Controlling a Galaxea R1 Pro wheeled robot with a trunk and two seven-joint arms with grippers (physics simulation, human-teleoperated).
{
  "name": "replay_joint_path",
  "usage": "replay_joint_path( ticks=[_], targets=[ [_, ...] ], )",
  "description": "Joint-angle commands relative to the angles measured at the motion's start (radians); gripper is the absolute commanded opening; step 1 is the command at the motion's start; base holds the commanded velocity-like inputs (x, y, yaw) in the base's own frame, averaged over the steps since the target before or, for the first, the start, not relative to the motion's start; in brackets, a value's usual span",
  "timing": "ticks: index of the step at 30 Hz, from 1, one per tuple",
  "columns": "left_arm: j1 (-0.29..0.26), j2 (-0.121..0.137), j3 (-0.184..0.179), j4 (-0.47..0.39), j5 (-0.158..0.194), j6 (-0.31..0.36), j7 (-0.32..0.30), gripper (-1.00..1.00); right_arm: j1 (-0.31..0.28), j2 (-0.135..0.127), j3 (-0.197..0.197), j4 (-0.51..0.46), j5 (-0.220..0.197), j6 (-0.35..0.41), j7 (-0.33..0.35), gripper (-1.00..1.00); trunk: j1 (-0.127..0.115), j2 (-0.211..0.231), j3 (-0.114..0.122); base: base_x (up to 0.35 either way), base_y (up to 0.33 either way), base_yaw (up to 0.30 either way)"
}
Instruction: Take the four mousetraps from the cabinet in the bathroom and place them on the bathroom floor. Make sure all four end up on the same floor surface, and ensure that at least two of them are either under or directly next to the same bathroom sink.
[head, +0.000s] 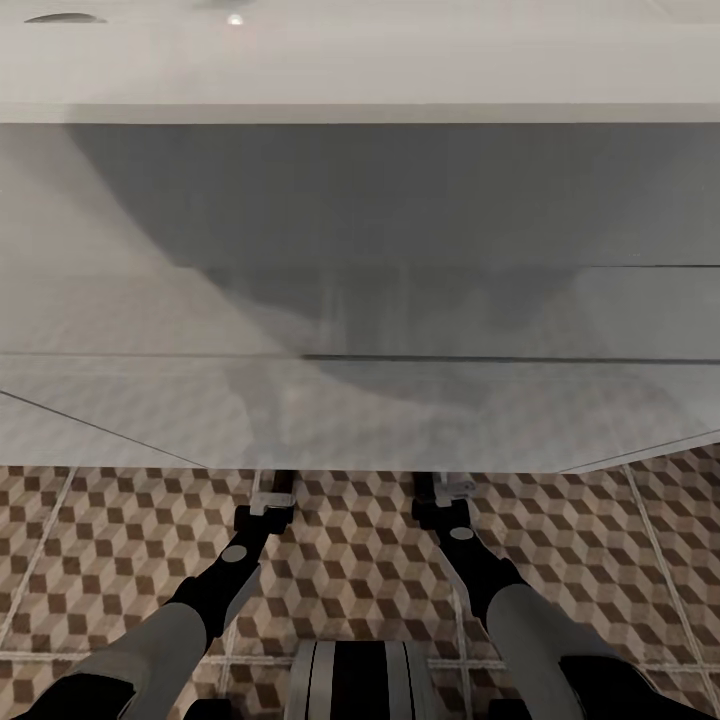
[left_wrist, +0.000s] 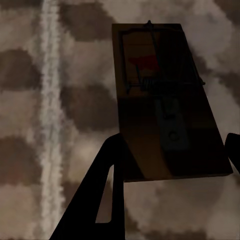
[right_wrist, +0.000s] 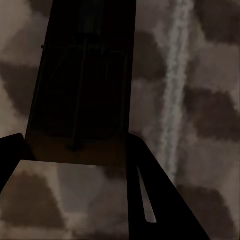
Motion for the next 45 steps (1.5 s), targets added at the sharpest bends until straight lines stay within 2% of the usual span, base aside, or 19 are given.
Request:
replay_joint_path(
  ticks=[1,10,17,31,45],
  targets=[
    [0.000,0.001,-0.008,0.001,-0.003,-0.003,0.010,-1.00,-0.001,0.001,-0.006,0.001,0.007,-0.006,-0.001,-1.00,0.000,0.000,0.000,0.000,0.000,0.000],
    [-0.005,-0.001,-0.008,-0.003,-0.006,-0.004,0.009,-1.00,-0.002,-0.002,-0.006,0.001,0.007,-0.027,-0.001,-1.00,0.000,0.000,0.000,0.000,0.000,0.000],
    [-0.033,-0.005,-0.008,-0.004,-0.006,-0.004,0.009,-1.00,-0.040,-0.004,-0.008,0.005,0.002,-0.045,-0.002,-1.00,0.000,0.000,0.000,0.000,0.000,0.000],
    [-0.085,-0.011,-0.007,-0.002,-0.001,-0.002,0.007,-1.00,-0.078,-0.007,-0.009,0.017,-0.002,-0.050,-0.004,-1.00,0.000,0.000,0.000,0.000,0.000,0.000],
    [-0.097,-0.019,-0.007,0.009,0.002,0.005,-0.018,-1.00,-0.086,-0.010,-0.010,0.054,-0.013,-0.067,-0.005,-1.00,0.000,0.000,0.000,0.000,0.000,0.000]
  ],
)
